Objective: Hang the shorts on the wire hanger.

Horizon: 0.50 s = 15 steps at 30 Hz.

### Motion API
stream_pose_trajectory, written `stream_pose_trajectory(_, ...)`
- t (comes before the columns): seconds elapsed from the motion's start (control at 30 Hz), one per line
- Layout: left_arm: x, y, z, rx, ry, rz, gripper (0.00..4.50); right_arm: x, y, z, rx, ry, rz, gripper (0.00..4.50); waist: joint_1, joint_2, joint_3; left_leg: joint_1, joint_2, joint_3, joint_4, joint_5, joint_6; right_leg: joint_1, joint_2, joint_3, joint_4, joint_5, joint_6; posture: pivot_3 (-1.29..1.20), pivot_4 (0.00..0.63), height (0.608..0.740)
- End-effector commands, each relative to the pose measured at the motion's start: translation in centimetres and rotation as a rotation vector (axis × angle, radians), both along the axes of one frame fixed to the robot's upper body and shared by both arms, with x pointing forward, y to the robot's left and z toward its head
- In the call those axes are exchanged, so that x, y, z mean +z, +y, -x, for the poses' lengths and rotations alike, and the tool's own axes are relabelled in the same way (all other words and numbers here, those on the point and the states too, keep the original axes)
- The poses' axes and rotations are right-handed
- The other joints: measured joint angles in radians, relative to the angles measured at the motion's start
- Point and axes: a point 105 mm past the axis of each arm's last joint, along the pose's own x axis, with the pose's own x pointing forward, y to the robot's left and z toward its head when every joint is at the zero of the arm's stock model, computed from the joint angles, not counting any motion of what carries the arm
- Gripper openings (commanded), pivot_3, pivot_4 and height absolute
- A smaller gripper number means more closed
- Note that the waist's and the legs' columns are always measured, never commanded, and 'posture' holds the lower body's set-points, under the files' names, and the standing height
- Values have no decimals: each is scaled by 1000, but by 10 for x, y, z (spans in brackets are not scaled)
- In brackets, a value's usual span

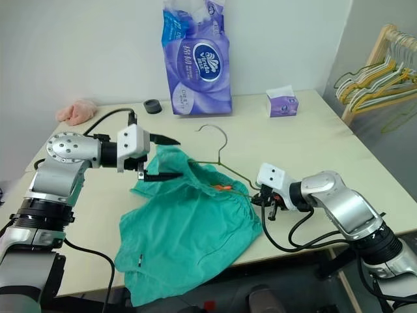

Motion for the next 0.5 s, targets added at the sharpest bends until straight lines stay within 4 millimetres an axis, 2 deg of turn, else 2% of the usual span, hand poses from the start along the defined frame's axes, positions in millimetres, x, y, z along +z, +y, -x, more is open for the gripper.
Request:
stream_pose_trajectory(0.03, -6, 4, 11, -46, 37, -73, 4465, 16, 5, 0, 55, -94, 8, 0, -9, 0, 0, 0, 0, 0, 0, 0, 0, 0, 0, 0, 0, 0, 0, -274, 18, 740)
stream_pose_trajectory(0.3, -20, 16, 6, 14, 60, -98, 4465, 24, 8, -1, 80, -122, -22, 0, -12, 0, 0, 1, 0, -1, 1, 0, 0, 1, 0, -1, 1, 0, 0, -273, 21, 740)
stream_pose_trajectory(0.4, -23, 16, 4, 23, 61, -84, 3842, 26, 10, 1, 96, -125, -35, 0, -12, 0, 0, 1, 0, -1, 1, 0, 0, 1, 0, -1, 1, 0, 0, -273, 21, 740)
stream_pose_trajectory(0.5, -23, 12, 4, 27, 66, -56, 2916, 27, 12, 4, 119, -126, -38, 0, -12, 0, 0, 0, 0, -1, 1, 0, 0, 1, 0, -1, 0, 0, 0, -273, 21, 740)
